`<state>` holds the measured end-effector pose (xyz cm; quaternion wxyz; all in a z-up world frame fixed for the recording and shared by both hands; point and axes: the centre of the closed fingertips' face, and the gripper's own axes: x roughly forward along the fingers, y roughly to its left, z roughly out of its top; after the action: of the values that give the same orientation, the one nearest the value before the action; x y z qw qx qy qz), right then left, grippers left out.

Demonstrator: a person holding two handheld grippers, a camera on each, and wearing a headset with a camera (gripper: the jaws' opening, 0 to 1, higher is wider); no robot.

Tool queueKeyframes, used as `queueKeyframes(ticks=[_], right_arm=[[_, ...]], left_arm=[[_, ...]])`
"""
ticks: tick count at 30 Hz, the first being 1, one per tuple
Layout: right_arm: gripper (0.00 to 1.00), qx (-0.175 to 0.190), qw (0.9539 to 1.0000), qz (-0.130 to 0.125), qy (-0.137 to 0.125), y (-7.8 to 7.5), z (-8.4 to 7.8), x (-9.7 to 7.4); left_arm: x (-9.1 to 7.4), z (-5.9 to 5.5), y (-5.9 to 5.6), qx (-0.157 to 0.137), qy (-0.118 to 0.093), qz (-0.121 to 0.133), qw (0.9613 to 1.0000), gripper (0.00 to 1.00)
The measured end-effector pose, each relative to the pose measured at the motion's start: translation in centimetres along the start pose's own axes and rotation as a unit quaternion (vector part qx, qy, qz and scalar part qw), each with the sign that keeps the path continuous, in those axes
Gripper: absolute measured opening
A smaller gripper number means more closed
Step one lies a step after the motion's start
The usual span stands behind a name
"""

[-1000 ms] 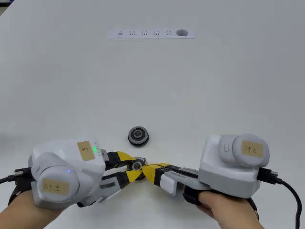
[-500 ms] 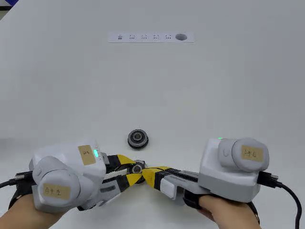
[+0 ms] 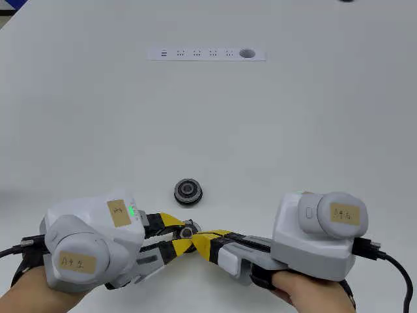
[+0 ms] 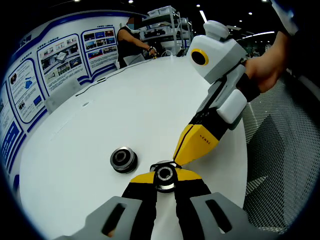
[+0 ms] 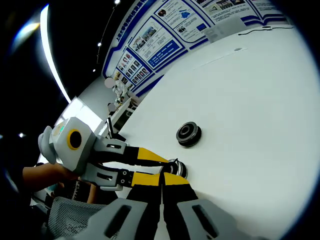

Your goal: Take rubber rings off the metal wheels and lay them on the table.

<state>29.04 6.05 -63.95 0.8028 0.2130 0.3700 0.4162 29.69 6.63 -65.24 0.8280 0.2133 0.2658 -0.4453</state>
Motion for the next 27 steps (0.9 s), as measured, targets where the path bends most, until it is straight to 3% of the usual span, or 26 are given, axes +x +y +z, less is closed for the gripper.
queueKeyframes(ticks=[5,12,17,22,27], right_arm=[[0.01,-0.001,0.9999,0.016,0.001,0.79,-0.19,-0.12],[0.01,0.012,0.9998,0.012,-0.001,0.59,-0.13,-0.12],[0.01,0.045,0.9988,0.018,-0.004,0.55,-0.26,-0.20],[0.01,0.043,0.9990,0.014,-0.001,0.51,-0.36,-0.06],[0.01,0.045,0.9989,0.012,0.000,0.46,-0.41,-0.04]], left_arm=[[-0.01,0.00,0.00,0.001,0.000,0.001,1.0000,0.13],[0.00,0.02,0.02,0.010,0.007,0.001,0.9999,0.13],[-0.02,0.05,0.02,0.014,0.007,0.002,0.9999,0.13],[-0.01,0.06,-0.01,0.015,0.011,0.004,0.9998,0.13],[-0.07,0.13,-0.07,0.035,0.018,0.006,0.9992,0.14]])
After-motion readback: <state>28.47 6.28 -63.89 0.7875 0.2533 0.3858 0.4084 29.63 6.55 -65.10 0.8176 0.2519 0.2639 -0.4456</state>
